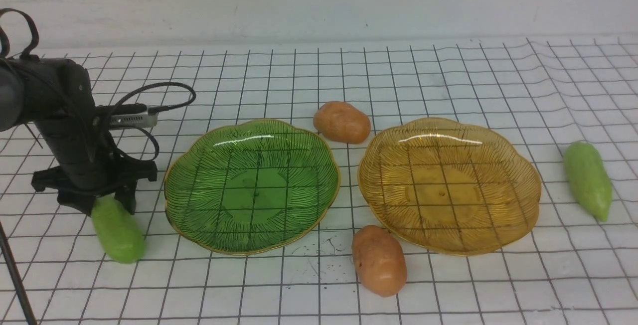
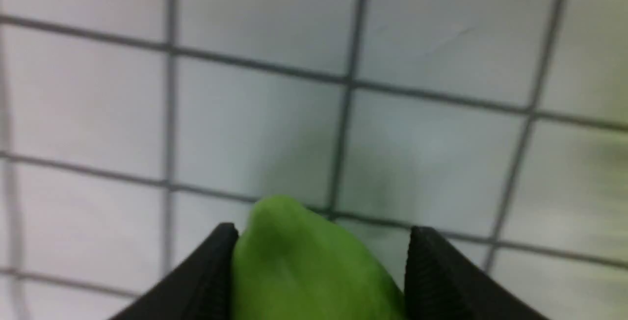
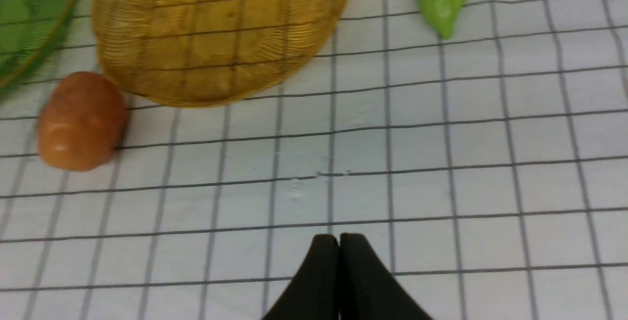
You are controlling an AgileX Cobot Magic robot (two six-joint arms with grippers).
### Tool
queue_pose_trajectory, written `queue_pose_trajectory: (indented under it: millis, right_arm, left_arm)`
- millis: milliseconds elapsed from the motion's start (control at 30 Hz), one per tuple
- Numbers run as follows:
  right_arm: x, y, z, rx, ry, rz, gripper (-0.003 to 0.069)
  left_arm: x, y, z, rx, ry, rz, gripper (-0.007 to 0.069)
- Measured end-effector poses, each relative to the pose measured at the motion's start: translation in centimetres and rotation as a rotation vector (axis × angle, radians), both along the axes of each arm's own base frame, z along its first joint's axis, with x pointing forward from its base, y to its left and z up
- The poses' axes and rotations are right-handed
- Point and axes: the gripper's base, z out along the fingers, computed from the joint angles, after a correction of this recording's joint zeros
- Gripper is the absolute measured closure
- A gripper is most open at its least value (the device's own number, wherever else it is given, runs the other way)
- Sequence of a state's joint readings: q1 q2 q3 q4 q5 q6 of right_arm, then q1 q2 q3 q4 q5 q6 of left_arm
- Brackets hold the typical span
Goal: Put different types of vegetables on the plate.
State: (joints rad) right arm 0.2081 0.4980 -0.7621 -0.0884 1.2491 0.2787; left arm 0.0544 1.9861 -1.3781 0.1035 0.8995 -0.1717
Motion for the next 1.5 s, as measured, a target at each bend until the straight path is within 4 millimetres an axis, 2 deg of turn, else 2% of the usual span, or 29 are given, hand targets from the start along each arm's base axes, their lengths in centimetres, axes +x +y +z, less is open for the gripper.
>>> queue_pose_trajectory:
  millis: [67, 100, 167, 300, 333, 367, 467, 533, 567, 600, 633, 667, 733, 833, 867, 933, 1033, 1200, 1267, 1333, 1433, 1500]
  right_arm:
    - [2.0, -0.5, -0.4, -0.100, 0.056, -0.049, 0.0671]
    - [2.3, -0.5, -0.5, -0.109, 0.068, -0.053, 0.0671]
    - [4.5, -0.8, -0.8, -0.184, 0.110, -0.113, 0.0671]
    - [8.5, -0.3, 0.0, -0.221, 0.145, -0.138, 0.0671]
    - [8.7, -0.3, 0.1, -0.223, 0.145, -0.137, 0.0671]
    - [10.5, 0.1, 0.6, -0.216, 0.158, -0.123, 0.0671]
    - [13.7, 0.1, 1.2, -0.191, 0.184, -0.111, 0.0671]
    - [16.0, -0.7, 1.3, -0.173, 0.208, -0.115, 0.0671]
    - [18.1, -1.6, 1.0, -0.120, 0.246, -0.126, 0.0671]
    - [18.1, -1.8, 1.2, -0.110, 0.243, -0.130, 0.0671]
    - [20.2, -3.2, 0.4, -0.029, 0.291, -0.162, 0.0671]
    - [20.5, -3.3, 0.5, -0.012, 0.289, -0.157, 0.0671]
    - [23.1, -4.9, -1.1, 0.044, 0.334, -0.150, 0.0671]
    - [25.8, -5.9, -3.5, 0.050, 0.376, -0.110, 0.0665]
    - [26.8, -6.2, -4.8, 0.050, 0.388, -0.101, 0.0651]
    - [28.5, -6.5, -6.8, 0.054, 0.385, -0.104, 0.0595]
    - [30.6, -7.0, -9.5, 0.046, 0.350, -0.117, 0.0463]
    - [32.1, -7.4, -12.5, 0.044, 0.355, -0.129, 0.0257]
    - [32.7, -7.6, -13.9, 0.042, 0.359, -0.133, 0.0143]
    - [33.1, -7.6, -14.9, 0.046, 0.364, -0.137, 0.0071]
    - [33.5, -7.6, -16.3, 0.061, 0.372, -0.145, 0.0023]
    - [33.7, -7.6, -16.9, 0.079, 0.374, -0.154, 0.0022]
  left_arm:
    - [-0.5, 0.1, 2.6, 0.019, -0.058, -0.001, 0.0243]
    - [-0.5, 0.1, 2.6, 0.019, -0.058, -0.001, 0.0243]
    - [-1.2, -0.6, 6.0, 0.002, -0.156, -0.010, 0.0243]
    - [-2.1, -3.7, 10.1, -0.058, -0.303, -0.148, 0.0243]
    - [-2.2, -4.2, 10.4, -0.069, -0.316, -0.168, 0.0243]
    - [-2.4, -6.1, 11.3, -0.097, -0.366, -0.257, 0.0243]
    - [-2.6, -9.0, 11.9, -0.128, -0.416, -0.388, 0.0243]
    - [-2.6, -10.7, 11.8, -0.135, -0.439, -0.468, 0.0243]
    - [-2.5, -11.6, 11.5, -0.136, -0.450, -0.500, 0.0243]
    - [-2.5, -11.6, 11.5, -0.136, -0.452, -0.502, 0.0243]
    - [-2.2, -12.3, 11.1, -0.134, -0.456, -0.529, 0.0243]
    - [-2.2, -12.3, 11.1, -0.134, -0.459, -0.529, 0.0243]
    - [-1.8, -12.8, 10.4, -0.134, -0.462, -0.535, 0.0243]
    - [-1.4, -12.9, 9.4, -0.131, -0.441, -0.536, 0.0235]
    - [-1.2, -12.9, 8.9, -0.131, -0.429, -0.537, 0.0209]
    - [-1.1, -13.0, 8.6, -0.130, -0.421, -0.538, 0.0121]
    - [-1.1, -13.0, 8.6, -0.131, -0.418, -0.537, 0.0018]
    - [-1.5, -12.9, 8.6, -0.140, -0.379, -0.537, -0.0012]
    - [-2.1, -12.9, 9.0, -0.155, -0.352, -0.530, 0.0012]
    - [-2.7, -12.9, 9.6, -0.169, -0.333, -0.530, 0.0057]
    - [-3.8, -12.8, 10.9, -0.192, -0.315, -0.530, 0.0166]
    - [-4.8, -12.7, 12.2, -0.202, -0.311, -0.535, 0.0274]
